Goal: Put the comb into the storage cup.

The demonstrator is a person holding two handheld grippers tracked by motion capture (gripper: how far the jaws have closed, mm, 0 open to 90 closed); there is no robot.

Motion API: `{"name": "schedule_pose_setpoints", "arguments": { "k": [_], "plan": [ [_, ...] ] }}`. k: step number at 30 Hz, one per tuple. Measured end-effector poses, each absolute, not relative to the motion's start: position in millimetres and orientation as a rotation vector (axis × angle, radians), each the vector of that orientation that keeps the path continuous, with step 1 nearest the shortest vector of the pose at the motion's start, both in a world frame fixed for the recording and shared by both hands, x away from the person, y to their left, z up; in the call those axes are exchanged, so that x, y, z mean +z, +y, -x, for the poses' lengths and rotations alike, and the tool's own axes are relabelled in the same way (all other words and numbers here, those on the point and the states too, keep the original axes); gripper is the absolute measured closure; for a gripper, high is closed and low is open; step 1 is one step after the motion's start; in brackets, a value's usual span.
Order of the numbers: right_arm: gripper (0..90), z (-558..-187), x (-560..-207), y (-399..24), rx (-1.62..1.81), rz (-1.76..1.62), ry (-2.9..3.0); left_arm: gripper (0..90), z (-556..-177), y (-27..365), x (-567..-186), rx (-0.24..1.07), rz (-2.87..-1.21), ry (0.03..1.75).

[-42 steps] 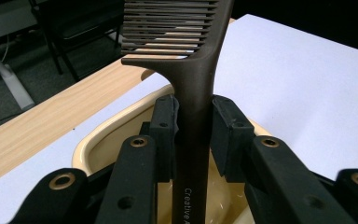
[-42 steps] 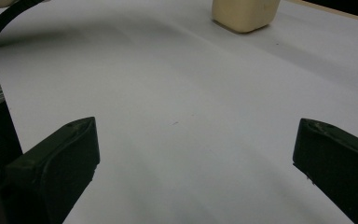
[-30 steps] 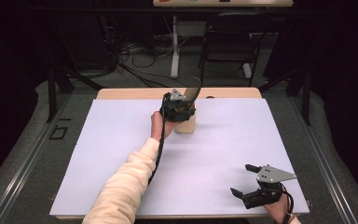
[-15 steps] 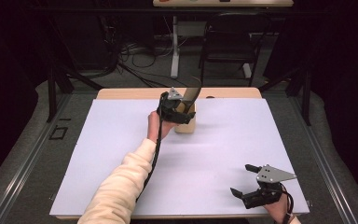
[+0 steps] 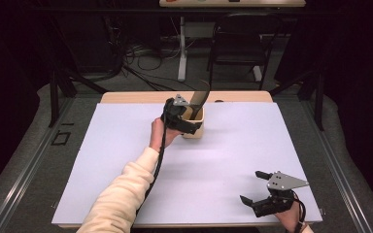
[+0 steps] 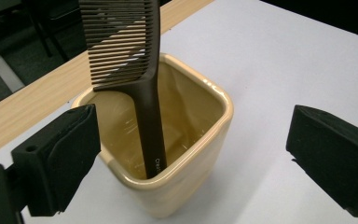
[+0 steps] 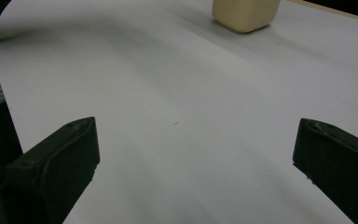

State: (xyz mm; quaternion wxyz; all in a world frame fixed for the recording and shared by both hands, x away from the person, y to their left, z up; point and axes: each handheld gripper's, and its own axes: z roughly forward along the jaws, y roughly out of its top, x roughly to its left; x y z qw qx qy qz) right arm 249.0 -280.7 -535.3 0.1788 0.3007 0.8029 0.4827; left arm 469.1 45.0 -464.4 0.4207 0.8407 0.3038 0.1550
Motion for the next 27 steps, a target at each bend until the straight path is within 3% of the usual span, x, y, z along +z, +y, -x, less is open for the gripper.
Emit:
{"name": "schedule_pose_setpoints", "arguments": {
  "k": [27],
  "plan": [
    [0.1,-249,-535,-280,1.363,-0.852,2.269,0.1,-438,77,-467,0.420,-2.099,0.790]
  ]
}}
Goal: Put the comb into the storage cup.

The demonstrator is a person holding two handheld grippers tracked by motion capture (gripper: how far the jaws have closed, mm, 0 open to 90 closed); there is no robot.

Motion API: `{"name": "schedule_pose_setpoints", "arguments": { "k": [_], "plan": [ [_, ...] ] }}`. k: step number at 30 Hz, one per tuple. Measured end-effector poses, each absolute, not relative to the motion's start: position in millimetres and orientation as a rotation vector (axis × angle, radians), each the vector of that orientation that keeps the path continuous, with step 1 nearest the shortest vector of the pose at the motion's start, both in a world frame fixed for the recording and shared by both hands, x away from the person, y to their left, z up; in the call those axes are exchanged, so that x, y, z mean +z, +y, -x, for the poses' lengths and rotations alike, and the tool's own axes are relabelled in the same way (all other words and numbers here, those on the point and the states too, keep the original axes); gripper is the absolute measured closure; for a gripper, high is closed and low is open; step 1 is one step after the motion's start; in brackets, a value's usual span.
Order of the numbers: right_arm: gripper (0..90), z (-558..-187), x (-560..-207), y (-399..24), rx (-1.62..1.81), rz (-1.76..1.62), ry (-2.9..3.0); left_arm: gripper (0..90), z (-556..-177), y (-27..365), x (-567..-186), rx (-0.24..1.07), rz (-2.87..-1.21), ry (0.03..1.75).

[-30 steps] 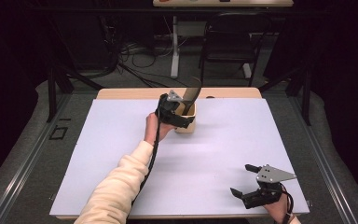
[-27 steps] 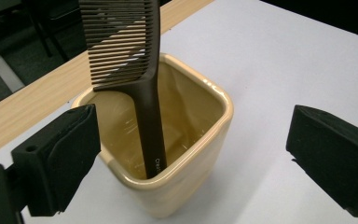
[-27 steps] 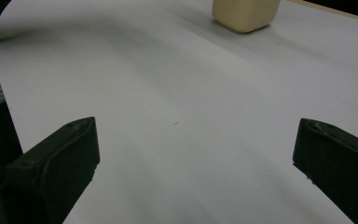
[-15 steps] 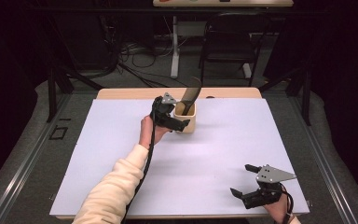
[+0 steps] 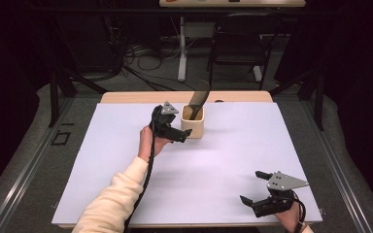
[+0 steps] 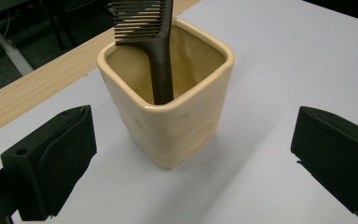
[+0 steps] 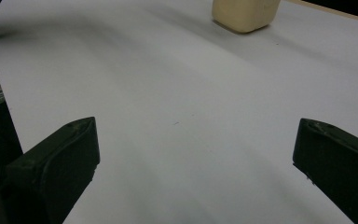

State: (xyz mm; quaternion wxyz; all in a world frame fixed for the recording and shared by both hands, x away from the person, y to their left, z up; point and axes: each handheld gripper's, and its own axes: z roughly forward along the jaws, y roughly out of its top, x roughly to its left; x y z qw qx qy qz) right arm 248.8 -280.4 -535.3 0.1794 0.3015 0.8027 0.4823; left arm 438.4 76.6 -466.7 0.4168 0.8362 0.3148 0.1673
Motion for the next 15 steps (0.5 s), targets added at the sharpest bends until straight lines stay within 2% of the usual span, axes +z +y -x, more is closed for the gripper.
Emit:
{"name": "schedule_pose_setpoints", "arguments": {
  "k": [15],
  "plan": [
    [0.0,-249,-535,-280,1.363,-0.853,2.271,0.0,-415,95,-474,0.436,-2.112,0.799]
  ]
}}
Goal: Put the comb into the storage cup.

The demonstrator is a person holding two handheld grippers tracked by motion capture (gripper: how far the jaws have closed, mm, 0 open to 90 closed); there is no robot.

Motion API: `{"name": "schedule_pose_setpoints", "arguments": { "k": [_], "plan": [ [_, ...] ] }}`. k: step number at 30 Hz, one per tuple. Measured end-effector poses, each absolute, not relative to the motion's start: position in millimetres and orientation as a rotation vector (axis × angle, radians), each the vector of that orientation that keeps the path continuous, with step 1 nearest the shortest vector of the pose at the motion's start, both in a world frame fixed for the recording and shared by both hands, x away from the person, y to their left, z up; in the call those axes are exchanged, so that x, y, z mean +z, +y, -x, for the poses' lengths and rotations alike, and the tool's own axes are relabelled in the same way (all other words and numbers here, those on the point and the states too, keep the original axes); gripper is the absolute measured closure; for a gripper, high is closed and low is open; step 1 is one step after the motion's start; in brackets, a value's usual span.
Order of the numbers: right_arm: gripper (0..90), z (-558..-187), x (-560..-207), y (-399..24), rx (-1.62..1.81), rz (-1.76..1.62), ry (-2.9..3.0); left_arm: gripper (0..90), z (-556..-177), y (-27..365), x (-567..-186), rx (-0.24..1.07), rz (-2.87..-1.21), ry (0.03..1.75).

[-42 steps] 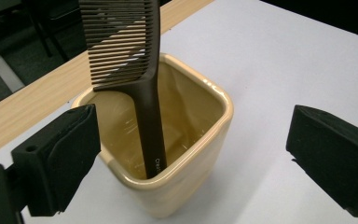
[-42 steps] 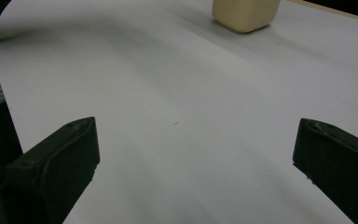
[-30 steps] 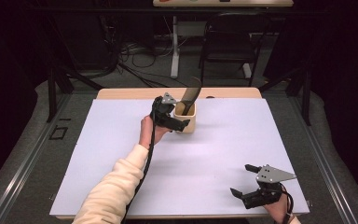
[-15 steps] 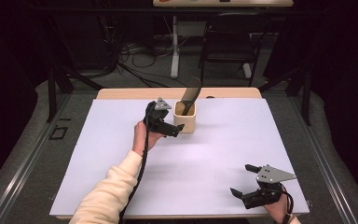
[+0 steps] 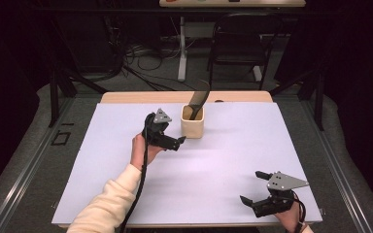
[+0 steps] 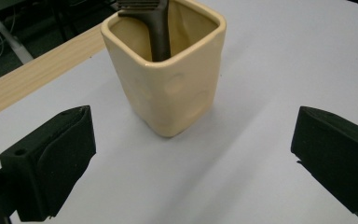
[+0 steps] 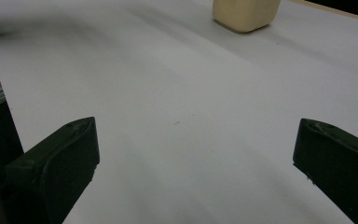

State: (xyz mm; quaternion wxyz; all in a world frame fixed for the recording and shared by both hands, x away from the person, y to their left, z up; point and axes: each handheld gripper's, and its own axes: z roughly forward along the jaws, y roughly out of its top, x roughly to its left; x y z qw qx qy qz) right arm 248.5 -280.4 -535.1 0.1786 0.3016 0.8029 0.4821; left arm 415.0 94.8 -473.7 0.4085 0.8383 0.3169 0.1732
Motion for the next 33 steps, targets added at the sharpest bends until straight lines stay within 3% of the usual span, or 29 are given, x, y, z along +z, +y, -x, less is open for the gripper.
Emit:
{"name": "schedule_pose_setpoints", "arguments": {
  "k": [33],
  "plan": [
    [0.0,-247,-534,-281,1.365,-0.850,2.267,0.0,-370,114,-490,0.419,-2.110,0.772]
  ]
}}
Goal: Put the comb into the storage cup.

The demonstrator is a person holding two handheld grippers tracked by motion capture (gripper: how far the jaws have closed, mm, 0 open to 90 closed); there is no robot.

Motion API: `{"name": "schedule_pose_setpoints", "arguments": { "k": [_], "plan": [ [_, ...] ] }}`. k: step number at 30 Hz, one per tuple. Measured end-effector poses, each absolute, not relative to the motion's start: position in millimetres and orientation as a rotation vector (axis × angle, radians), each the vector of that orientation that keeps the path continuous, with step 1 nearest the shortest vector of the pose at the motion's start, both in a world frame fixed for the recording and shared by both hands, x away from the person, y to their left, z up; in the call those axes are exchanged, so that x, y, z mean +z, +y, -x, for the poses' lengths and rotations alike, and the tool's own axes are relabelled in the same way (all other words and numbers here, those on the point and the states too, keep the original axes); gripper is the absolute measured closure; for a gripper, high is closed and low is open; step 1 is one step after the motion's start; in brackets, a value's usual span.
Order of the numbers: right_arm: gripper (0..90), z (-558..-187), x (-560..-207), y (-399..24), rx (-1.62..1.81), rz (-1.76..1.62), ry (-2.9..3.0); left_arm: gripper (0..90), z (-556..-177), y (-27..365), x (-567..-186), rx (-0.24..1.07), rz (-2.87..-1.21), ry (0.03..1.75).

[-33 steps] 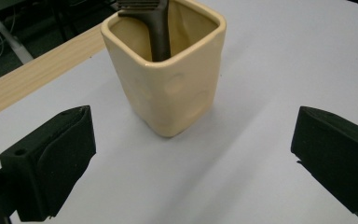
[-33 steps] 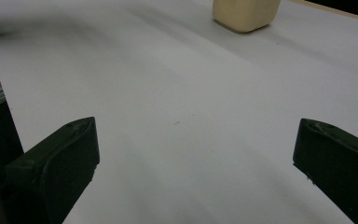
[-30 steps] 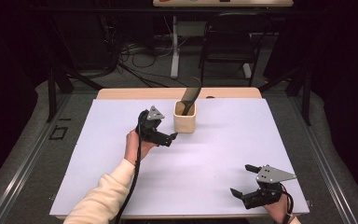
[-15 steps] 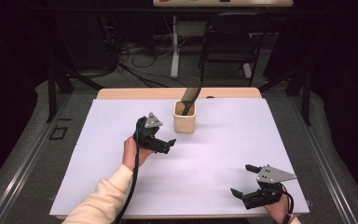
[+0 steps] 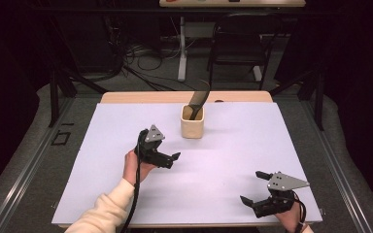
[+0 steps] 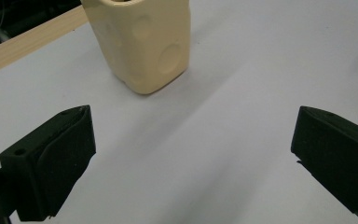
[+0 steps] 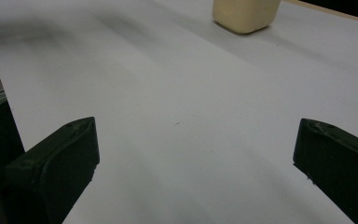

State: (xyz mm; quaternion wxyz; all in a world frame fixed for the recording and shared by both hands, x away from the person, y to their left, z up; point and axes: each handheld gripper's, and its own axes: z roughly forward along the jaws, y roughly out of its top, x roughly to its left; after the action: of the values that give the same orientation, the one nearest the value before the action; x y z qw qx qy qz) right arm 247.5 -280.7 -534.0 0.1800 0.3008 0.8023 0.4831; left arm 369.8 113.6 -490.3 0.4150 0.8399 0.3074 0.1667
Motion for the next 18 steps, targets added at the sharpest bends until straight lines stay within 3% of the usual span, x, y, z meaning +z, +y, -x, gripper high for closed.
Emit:
{"name": "schedule_pose_setpoints", "arguments": {
  "k": [18],
  "plan": [
    [0.0,-247,-534,-281,1.366,-0.849,2.267,0.0,-344,134,-497,0.448,-2.101,0.805]
  ]
}}
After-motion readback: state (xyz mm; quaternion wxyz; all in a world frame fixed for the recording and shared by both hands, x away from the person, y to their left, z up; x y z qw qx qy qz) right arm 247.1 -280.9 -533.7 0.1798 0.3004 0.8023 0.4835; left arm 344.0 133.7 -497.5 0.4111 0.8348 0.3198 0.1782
